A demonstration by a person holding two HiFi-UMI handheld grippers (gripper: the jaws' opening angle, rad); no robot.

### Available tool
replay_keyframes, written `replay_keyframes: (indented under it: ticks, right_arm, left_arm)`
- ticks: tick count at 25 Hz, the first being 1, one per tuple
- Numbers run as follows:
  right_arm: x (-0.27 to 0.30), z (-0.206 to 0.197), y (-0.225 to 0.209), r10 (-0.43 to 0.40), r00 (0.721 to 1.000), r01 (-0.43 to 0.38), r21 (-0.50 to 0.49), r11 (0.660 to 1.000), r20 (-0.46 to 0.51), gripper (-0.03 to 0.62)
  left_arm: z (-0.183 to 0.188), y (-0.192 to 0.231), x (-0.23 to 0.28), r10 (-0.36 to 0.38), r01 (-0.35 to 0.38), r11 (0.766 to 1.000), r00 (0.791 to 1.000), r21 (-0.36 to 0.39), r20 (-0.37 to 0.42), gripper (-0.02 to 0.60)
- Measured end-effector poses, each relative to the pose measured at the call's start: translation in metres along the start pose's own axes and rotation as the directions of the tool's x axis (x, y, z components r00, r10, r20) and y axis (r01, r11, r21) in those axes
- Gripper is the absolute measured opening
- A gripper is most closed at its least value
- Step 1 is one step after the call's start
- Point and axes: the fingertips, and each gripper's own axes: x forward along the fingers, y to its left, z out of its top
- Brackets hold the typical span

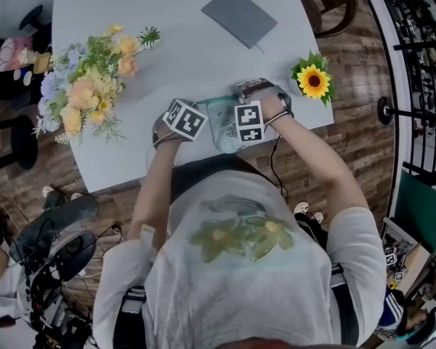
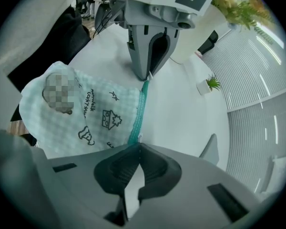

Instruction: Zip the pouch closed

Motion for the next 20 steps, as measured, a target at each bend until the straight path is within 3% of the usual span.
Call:
replay_keyframes:
  ticks: [20]
  right_arm:
    - [-0.002,-0.015,0.002,-0.019,0.999,0.02,0.029,0.999,-0.029,0.017]
  left_arm:
    - [0.001,0.0,0.0,-0.004,0.004,1.0,1.0,-0.004,0.003,0.025]
